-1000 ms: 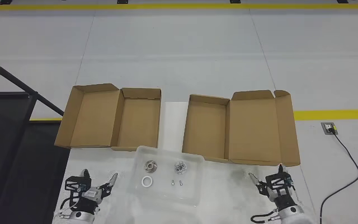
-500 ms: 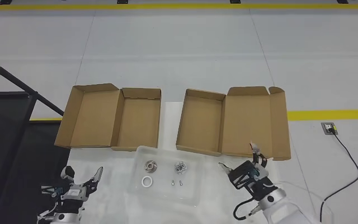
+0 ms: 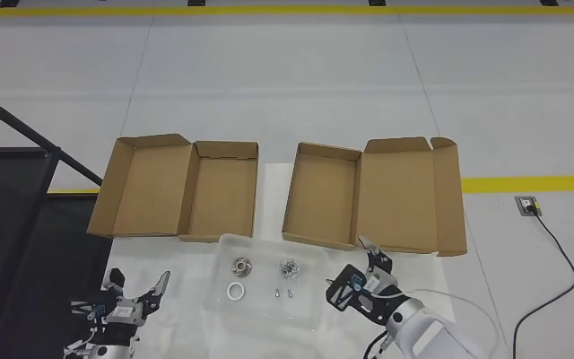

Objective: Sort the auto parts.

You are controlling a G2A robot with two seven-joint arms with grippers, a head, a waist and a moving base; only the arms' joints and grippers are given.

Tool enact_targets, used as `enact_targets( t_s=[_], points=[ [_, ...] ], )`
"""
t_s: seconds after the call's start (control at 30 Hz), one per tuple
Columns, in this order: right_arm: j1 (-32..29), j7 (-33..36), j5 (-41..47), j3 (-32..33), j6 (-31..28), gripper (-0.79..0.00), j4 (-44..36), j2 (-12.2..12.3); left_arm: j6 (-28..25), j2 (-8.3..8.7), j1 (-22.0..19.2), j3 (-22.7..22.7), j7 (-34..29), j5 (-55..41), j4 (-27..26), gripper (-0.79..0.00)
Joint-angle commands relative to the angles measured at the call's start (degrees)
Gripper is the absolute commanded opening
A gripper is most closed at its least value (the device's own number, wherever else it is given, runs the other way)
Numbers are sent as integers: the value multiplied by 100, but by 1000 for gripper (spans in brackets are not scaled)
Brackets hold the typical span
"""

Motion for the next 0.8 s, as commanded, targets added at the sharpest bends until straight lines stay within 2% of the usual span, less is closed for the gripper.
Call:
enact_targets(
  t_s=[0.0,0.23,0.4,0.57,0.77],
  points=[
    [-1,0,1,1,0,0,0,0,0,0,0,0,0,0,0,0],
    [5,-20,-45,-39,-59,0,-13,2,-30,-3,-21,13,-10,-52,-16,0],
    [507,290,-201,-767,-598,0,72,-68,-52,-4,-139,-23,-29,144,-116,0],
    [1487,1315,-155,-1801,-1180,0,453,-264,111,-15,-219,-44,14,413,-134,0],
    [2594,2810,649,-2802,-1312,0,1363,-639,191,-44,-173,-51,33,384,-154,0]
  ],
)
